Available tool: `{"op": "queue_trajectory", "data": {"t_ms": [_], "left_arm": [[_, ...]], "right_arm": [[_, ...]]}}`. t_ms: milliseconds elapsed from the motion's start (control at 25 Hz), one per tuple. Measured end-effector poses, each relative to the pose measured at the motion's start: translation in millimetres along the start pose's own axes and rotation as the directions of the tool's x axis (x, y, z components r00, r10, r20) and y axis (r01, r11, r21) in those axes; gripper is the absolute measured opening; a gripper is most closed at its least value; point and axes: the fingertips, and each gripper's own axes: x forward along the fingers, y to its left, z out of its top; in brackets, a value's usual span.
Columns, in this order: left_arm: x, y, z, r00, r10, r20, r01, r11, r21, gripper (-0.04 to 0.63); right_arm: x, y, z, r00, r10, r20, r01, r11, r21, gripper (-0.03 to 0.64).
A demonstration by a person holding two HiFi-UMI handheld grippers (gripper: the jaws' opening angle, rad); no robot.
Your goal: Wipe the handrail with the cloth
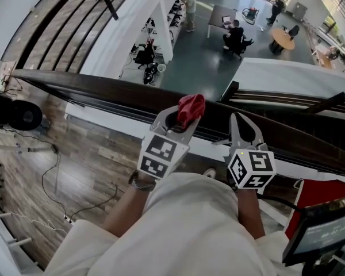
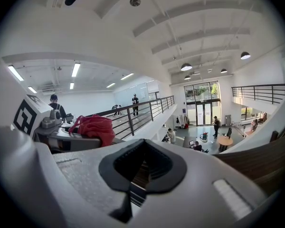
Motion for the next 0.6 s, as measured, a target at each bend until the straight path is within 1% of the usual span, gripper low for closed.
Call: {"op": "queue_trajectory", "data": {"t_ms": [160,320,480,600], "left_arm": [[-14,22,-8,0.998,0.058,0.005,-0.058,0.998,-0.024,0.129],[-25,49,-14,0.992,0.122,0.014,-0.121,0.991,-0.055,0.129],[-30,60,-14,0.99,0.141,0.004,-0.14,0.987,-0.081,0.129],[-33,63,-16,0.988,0.153,0.006,-0.151,0.985,-0.088,0.129]], "right_arm": [[1,-1,1,1.0,-0.001,0.001,0.001,1.0,0.001,0.003],[2,-2,1,1.0,0.003,-0.001,-0.003,1.0,0.017,0.003],[2,-5,2,1.0,0.011,-0.004,-0.011,0.999,0.042,0.003],[1,-6,1,1.0,0.011,-0.005,-0.01,0.999,0.043,0.003]]}}
